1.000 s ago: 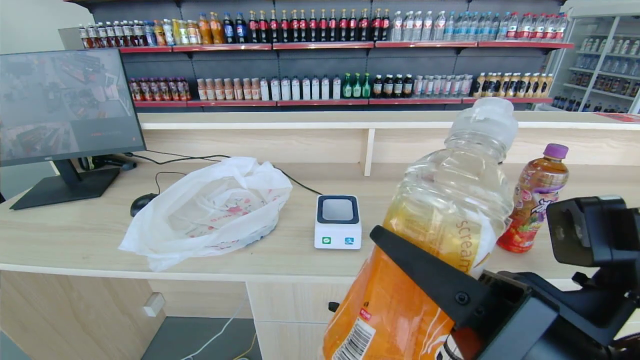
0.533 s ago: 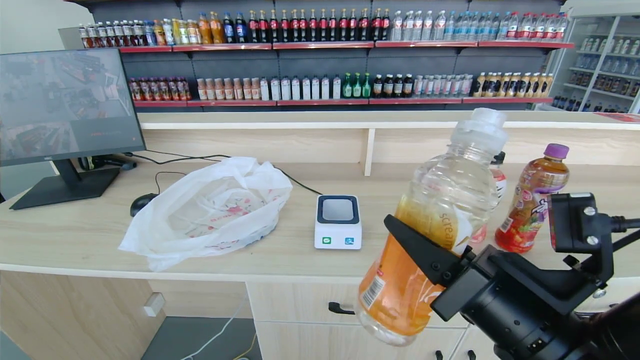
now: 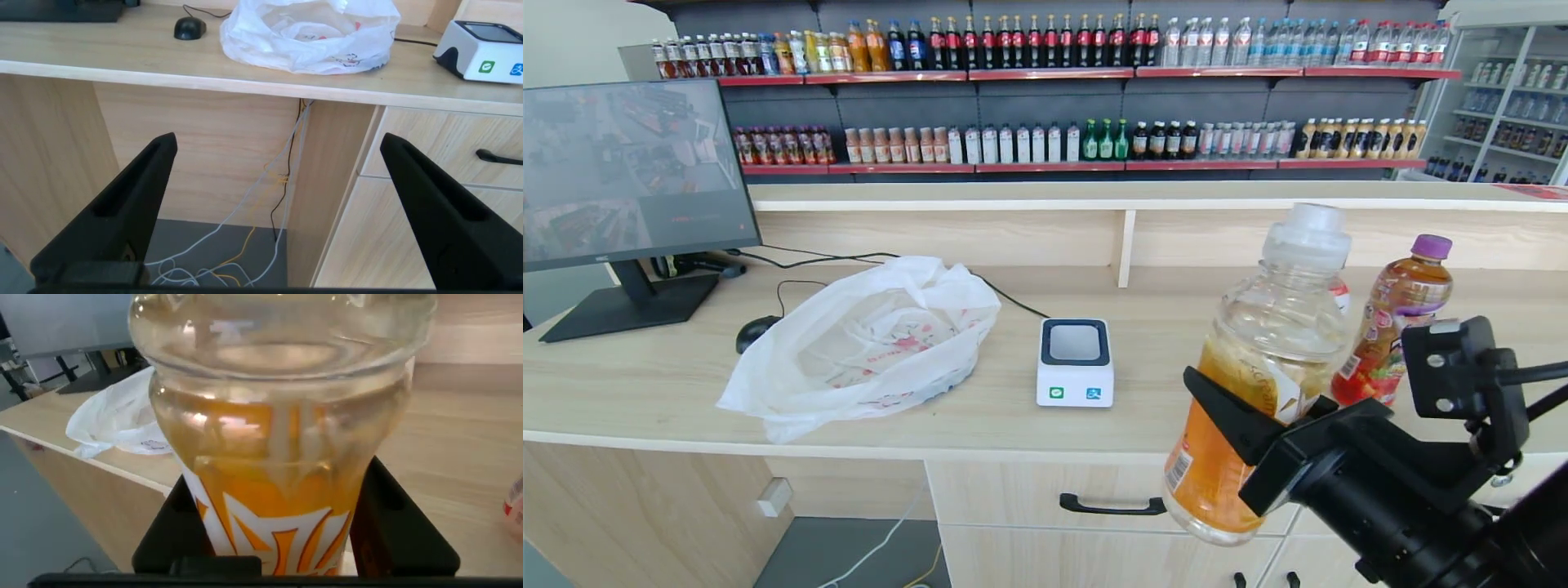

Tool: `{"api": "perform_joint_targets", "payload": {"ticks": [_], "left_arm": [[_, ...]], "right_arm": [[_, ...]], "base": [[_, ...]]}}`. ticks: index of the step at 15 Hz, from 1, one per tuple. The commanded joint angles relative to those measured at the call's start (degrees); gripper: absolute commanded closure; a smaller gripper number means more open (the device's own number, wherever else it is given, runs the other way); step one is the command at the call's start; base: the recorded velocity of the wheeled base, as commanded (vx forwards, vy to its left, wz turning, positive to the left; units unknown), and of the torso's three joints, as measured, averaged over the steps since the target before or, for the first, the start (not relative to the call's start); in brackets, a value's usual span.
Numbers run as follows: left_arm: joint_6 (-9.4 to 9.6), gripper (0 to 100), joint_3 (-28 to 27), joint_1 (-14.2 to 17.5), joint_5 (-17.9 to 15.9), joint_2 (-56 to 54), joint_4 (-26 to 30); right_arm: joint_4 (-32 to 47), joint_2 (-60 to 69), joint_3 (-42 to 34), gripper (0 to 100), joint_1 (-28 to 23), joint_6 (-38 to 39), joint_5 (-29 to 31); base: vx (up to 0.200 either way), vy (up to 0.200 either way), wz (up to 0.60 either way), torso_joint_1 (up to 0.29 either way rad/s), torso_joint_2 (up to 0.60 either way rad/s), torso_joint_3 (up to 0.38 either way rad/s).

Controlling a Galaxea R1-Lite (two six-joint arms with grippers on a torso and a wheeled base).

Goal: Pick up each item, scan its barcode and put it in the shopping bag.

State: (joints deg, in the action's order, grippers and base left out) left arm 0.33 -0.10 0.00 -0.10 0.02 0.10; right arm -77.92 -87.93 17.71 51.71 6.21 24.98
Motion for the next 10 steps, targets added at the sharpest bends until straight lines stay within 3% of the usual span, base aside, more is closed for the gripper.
{"api": "perform_joint_targets", "payload": {"ticks": [1, 5, 7, 10], "left_arm": [[0.02, 0, 0.01, 0.00, 0.01, -0.02, -0.01], [0.02, 0, 0.01, 0.00, 0.01, -0.02, -0.01], [0.02, 0, 0.01, 0.00, 0.01, -0.02, -0.01], [0.02, 0, 0.01, 0.00, 0.01, -0.02, -0.01]], "right_arm": [[-0.83, 1.27, -0.22, 100, -1.00, -0.84, 0.60], [-1.09, 1.97, -1.01, 100, -3.99, -3.13, 0.95], [-0.92, 2.41, 0.66, 100, -6.89, -8.84, 0.86], [-1.09, 2.68, 2.41, 100, -7.33, -10.16, 0.95]], "base": [[0.000, 0.000, 0.00, 0.000, 0.00, 0.000], [0.000, 0.000, 0.00, 0.000, 0.00, 0.000], [0.000, 0.000, 0.00, 0.000, 0.00, 0.000], [0.000, 0.000, 0.00, 0.000, 0.00, 0.000]]}}
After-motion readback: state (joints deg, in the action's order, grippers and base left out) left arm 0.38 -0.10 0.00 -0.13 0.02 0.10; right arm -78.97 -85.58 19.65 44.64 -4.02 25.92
